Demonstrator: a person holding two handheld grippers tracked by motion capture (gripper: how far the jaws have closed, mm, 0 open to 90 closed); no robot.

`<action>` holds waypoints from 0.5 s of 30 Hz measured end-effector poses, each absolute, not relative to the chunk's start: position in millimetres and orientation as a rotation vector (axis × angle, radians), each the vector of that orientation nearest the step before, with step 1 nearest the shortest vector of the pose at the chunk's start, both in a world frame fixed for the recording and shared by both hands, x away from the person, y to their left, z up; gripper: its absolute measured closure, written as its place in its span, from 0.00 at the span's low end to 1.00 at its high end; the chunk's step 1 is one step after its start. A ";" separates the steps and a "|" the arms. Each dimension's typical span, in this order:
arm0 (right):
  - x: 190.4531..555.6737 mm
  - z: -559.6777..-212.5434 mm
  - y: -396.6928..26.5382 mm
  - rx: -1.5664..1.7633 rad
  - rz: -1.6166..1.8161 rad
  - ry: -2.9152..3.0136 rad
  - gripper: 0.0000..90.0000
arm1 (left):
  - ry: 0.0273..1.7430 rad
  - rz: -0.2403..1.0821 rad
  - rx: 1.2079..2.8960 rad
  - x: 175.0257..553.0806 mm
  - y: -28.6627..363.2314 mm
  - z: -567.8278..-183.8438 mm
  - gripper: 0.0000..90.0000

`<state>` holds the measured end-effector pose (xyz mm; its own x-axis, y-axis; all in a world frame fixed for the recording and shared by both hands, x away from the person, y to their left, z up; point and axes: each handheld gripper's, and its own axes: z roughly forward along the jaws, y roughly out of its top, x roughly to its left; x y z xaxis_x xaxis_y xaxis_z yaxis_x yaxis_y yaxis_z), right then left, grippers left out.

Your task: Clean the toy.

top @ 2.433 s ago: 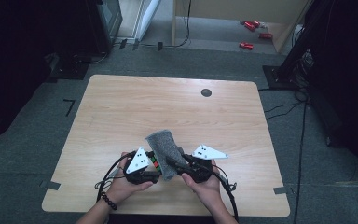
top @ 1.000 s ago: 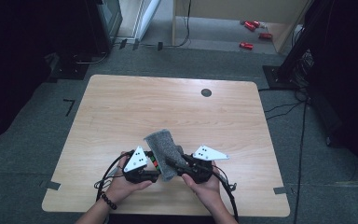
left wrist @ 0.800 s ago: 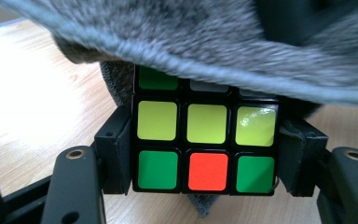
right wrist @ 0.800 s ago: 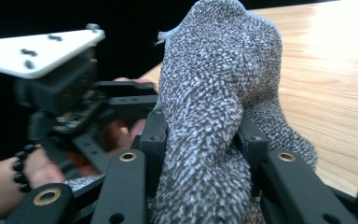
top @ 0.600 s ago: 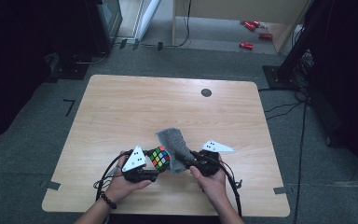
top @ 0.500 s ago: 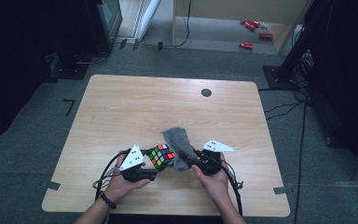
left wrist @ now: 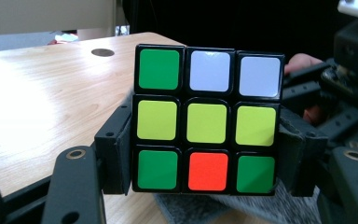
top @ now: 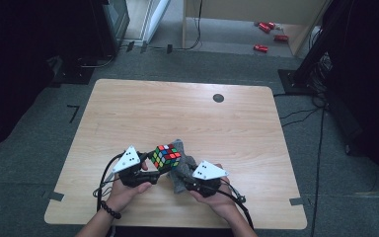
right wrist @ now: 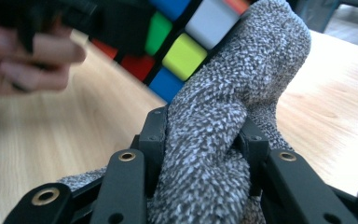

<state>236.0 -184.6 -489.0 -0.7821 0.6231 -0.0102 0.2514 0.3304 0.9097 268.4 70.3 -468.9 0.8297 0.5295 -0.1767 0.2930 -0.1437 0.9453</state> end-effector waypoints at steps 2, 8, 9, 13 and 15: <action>235.6 -489.2 -183.8 0.753 1.424 2.278 0.71 | 0.644 0.237 1.737 269.2 71.8 -468.3 0.38; 238.6 -485.2 -191.0 0.782 1.417 2.254 0.71 | 0.660 0.251 1.748 270.8 73.1 -469.6 0.38; 238.8 -482.7 -193.7 0.793 1.435 2.224 0.71 | 0.658 0.250 1.751 270.6 72.2 -470.0 0.38; 235.3 -472.0 -199.4 0.761 1.489 2.141 0.71 | 0.650 0.242 1.751 270.0 70.9 -469.7 0.38; 233.7 -472.1 -197.6 0.717 1.478 2.158 0.71 | 0.651 0.252 1.754 269.6 71.0 -469.2 0.38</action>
<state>233.7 -197.6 -472.1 -0.7754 0.6289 -0.0562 0.1748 0.2995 0.9380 269.6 71.0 -469.2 0.8208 0.5469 -0.1648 0.2934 -0.1562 0.9431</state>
